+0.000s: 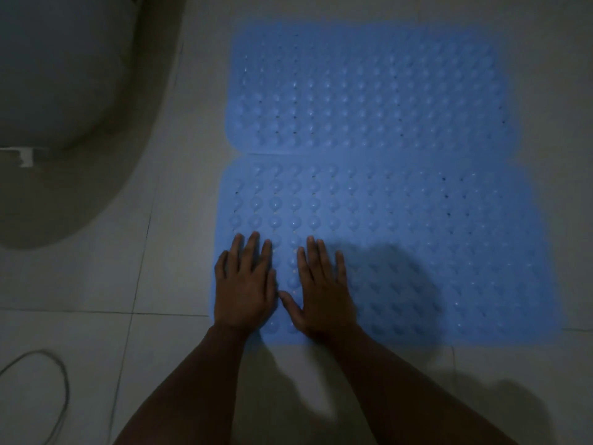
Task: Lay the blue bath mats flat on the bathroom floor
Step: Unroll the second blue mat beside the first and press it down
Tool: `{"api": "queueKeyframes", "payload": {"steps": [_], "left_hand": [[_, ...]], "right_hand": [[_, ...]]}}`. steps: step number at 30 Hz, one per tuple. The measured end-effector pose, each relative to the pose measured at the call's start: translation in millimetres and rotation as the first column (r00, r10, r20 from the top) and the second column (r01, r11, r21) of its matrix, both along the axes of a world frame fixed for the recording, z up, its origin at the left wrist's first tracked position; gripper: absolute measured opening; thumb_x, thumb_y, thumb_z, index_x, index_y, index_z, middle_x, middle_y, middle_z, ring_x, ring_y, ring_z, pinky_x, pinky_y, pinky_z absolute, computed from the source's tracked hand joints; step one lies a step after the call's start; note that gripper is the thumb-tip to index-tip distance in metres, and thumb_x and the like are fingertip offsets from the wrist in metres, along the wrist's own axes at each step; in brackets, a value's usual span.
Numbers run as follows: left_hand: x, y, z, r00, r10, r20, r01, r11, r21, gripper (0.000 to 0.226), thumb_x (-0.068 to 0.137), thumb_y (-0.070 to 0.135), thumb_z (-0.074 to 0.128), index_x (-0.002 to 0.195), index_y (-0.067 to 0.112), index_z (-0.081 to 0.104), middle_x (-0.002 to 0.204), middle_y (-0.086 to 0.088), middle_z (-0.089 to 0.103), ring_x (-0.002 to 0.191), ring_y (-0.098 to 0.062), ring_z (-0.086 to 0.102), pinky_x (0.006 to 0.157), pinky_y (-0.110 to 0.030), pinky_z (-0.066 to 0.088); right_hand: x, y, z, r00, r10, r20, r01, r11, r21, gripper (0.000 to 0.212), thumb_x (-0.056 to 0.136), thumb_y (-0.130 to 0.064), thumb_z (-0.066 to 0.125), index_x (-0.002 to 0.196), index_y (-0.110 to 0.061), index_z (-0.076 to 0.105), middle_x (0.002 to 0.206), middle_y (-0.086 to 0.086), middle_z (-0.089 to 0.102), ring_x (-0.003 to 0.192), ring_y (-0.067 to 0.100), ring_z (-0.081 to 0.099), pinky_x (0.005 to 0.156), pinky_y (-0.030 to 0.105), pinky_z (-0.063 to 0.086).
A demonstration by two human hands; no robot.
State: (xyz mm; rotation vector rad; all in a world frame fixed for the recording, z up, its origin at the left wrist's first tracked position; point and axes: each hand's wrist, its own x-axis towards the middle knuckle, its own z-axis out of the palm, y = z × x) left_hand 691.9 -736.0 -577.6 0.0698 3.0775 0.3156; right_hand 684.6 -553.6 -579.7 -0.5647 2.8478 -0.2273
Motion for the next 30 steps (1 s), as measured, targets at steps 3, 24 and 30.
{"api": "queueKeyframes", "payload": {"steps": [3,24,30], "left_hand": [[1.2,-4.1,-0.5,1.000,-0.017,-0.015,0.017,1.000,-0.025,0.058,0.100,0.037,0.047,0.154,0.015,0.042,0.165,-0.013,0.030,0.155,-0.037,0.017,0.119,-0.060,0.023],[-1.7,56.5,-2.7,0.983,-0.159,0.092,0.163,0.985,-0.046,0.077,0.100,0.061,0.038,0.162,0.019,0.020,0.171,-0.009,0.005,0.158,-0.034,0.002,0.121,-0.063,0.017],[-3.4,56.4,-3.3,0.982,-0.158,0.106,0.164,0.985,-0.051,0.077,0.099,0.062,0.040,0.162,0.020,0.022,0.171,-0.009,0.006,0.158,-0.033,0.003,0.121,-0.063,0.019]], "right_hand": [[-1.2,-2.2,5.8,0.998,-0.001,0.055,0.001,1.000,0.008,0.094,0.093,-0.069,0.032,0.160,-0.007,0.011,0.168,0.013,-0.006,0.155,0.030,-0.010,0.123,0.060,0.001],[-94.9,67.6,28.5,0.988,-0.156,-0.007,0.139,0.902,-0.408,0.028,0.092,-0.034,0.049,0.106,-0.022,0.070,0.104,-0.002,0.071,0.099,0.024,0.064,0.085,0.043,0.055],[-96.3,64.8,18.9,0.989,-0.123,-0.081,0.079,0.905,-0.417,0.021,0.089,-0.027,0.055,0.105,-0.025,0.069,0.104,-0.006,0.069,0.100,0.022,0.062,0.082,0.039,0.051]]}}
